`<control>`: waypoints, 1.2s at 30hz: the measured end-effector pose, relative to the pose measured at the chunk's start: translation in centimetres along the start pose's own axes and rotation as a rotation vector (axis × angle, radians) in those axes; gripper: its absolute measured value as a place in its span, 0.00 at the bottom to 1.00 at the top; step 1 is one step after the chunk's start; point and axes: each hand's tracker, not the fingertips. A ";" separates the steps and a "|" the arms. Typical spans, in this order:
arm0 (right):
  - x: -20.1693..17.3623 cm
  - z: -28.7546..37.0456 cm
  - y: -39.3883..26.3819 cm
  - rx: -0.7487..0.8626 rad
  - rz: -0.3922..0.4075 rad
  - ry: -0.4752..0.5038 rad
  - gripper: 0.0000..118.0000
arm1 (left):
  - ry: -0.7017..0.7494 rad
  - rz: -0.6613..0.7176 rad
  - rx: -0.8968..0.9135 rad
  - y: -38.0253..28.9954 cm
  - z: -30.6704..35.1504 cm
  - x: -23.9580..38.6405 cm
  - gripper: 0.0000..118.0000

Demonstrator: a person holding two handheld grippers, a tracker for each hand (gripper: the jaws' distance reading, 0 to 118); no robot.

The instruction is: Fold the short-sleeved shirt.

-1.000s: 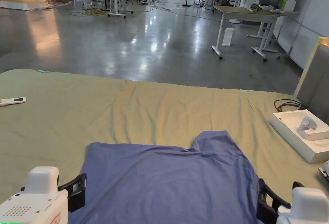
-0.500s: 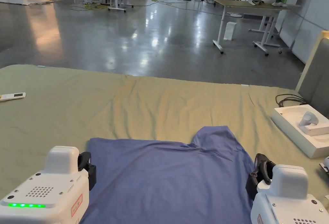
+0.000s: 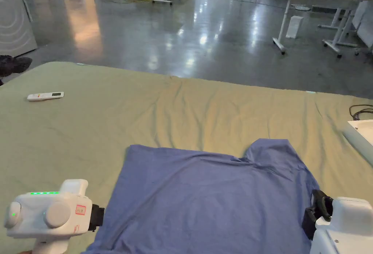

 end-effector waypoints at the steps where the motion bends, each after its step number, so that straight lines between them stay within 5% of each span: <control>1: 0.0 -0.1 -0.2 -0.010 0.001 0.004 0.00 | -0.009 0.015 -0.035 -0.3 -0.8 -0.3 0.50; 9: 0.1 -0.9 -2.0 -0.091 0.015 0.009 0.00 | 0.058 0.043 -0.263 -3.2 -4.9 -2.0 0.56; 26: 0.8 -0.8 -4.1 -0.173 0.005 0.004 0.00 | 0.147 0.002 -0.221 -6.8 -3.9 -0.1 0.59; 31: 1.0 -0.7 -4.5 -0.182 -0.006 0.003 0.00 | 0.131 -0.016 -0.199 -7.3 -3.7 0.8 0.40; 34: 1.2 -0.7 -4.7 -0.190 -0.009 0.003 0.00 | 0.072 -0.038 -0.186 -7.4 -3.5 1.3 0.07; 36: 1.3 -0.6 -4.8 -0.195 -0.012 0.001 0.00 | 0.081 -0.042 -0.179 -7.4 -3.6 1.0 0.04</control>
